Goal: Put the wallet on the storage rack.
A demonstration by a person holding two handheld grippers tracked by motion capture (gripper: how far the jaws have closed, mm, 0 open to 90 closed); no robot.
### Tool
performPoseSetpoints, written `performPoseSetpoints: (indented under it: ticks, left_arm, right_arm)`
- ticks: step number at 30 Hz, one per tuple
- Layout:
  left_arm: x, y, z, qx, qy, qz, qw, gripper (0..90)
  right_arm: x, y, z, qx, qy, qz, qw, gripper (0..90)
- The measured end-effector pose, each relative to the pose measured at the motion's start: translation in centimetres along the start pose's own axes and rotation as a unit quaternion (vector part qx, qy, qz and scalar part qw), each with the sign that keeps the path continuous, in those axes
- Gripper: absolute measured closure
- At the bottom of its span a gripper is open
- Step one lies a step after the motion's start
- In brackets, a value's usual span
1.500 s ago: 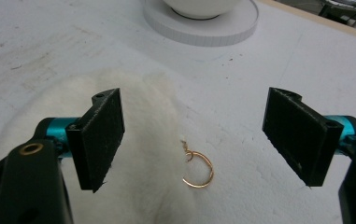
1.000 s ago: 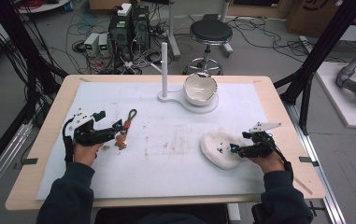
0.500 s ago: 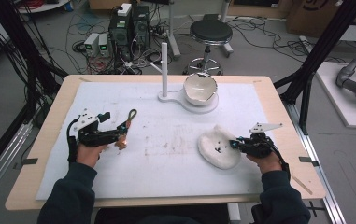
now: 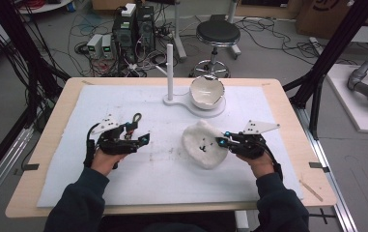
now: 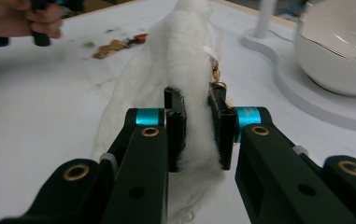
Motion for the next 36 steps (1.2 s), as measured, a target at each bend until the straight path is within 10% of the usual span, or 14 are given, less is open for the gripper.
performPoseSetpoints:
  ticks: [10,13,17,21,26,29,32,36]
  left_arm:
    - [0.4,-3.5,4.6,-0.104,-0.021,-0.012,0.9943,37.2]
    - [0.2,-3.8,5.6,-0.133,-0.035,-0.015,0.9904,56.0]
    - [0.3,-3.5,5.6,-0.122,-0.060,-0.019,0.9905,76.3]
    - [0.9,-3.0,4.8,-0.096,-0.057,-0.002,0.9937,77.8]
    - [2.3,-1.7,3.4,-0.063,-0.027,0.073,0.9950,78.0]
    - [2.7,-1.6,3.8,-0.069,-0.029,0.089,0.9932,78.0]
    - [2.3,-1.9,3.9,-0.069,-0.032,0.074,0.9944,77.9]
    - [0.8,-2.7,4.3,-0.084,-0.037,0.012,0.9957,77.6]
  right_arm:
    - [0.3,-2.5,-3.8,0.061,0.042,-0.024,0.9970,80.1]
    - [0.2,-3.0,-4.3,0.064,0.046,-0.029,0.9965,80.0]
    - [0.1,-3.4,-4.2,0.054,0.041,-0.030,0.9973,74.8]
    - [0.4,-3.4,-3.0,0.016,0.001,-0.005,0.9999,46.8]
    - [-0.4,-4.1,-2.0,0.021,-0.064,-0.018,0.9976,37.4]
    - [-1.6,-5.4,-2.7,0.055,-0.088,-0.059,0.9928,40.8]
    - [-1.7,-5.6,-3.3,0.074,-0.064,-0.070,0.9927,64.6]
    - [-0.6,-4.2,-2.3,0.054,-0.065,-0.025,0.9961,75.6]
Point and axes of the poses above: each handheld gripper's, and its own axes: y roughly backward along the jaws, x roughly out of its top, z roughly to its right, the point moved 8 cm from there along -y, roughly forward along the jaws, and after that the axes turned 15 degrees about -y, right-handed, at the moved point
